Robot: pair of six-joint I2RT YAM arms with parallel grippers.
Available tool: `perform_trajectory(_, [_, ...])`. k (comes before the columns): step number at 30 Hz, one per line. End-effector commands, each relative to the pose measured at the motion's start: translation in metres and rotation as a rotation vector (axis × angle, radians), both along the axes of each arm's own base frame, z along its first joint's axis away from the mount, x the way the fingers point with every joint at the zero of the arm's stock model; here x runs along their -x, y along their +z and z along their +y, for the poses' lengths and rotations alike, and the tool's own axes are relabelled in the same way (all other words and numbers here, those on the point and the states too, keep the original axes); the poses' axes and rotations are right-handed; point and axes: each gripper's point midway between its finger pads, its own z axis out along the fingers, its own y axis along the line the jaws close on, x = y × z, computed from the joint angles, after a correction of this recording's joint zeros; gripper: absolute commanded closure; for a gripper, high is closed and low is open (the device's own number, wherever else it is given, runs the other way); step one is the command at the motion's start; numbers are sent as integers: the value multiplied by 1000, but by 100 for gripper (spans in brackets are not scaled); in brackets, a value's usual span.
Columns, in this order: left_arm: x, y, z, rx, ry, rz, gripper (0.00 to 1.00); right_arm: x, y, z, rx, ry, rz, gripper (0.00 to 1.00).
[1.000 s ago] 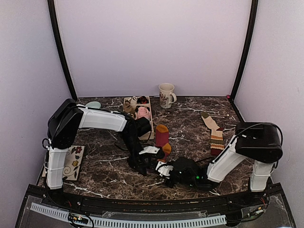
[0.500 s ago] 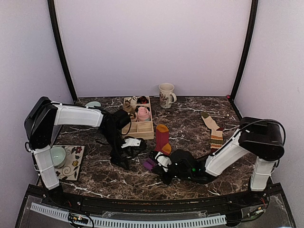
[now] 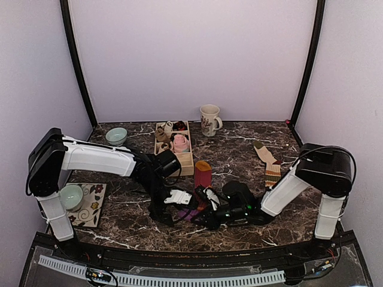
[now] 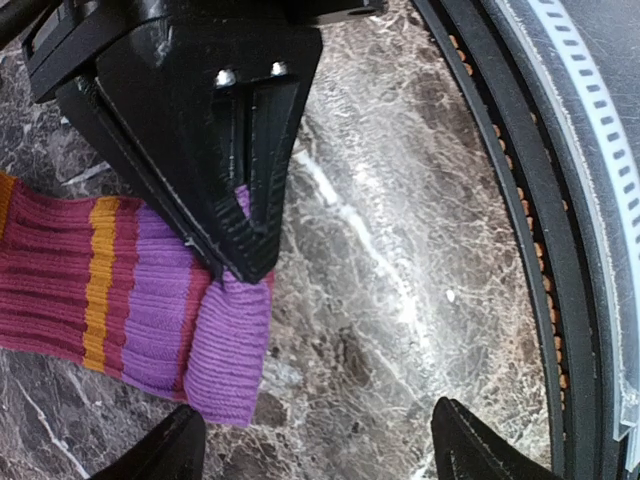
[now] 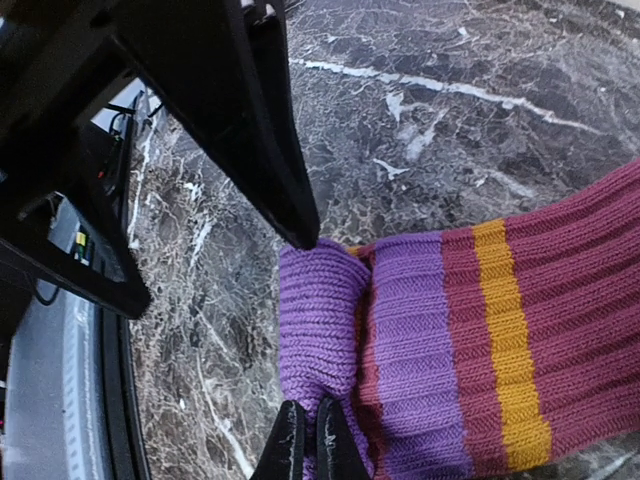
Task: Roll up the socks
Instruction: Roll the sock at the center of the board.
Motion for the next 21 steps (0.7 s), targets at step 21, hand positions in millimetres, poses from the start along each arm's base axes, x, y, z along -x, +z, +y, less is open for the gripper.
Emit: perform_trajectory(21, [-2,-28,-16,23,-137,-155,50,50,-102,-81,335,-80,465,100])
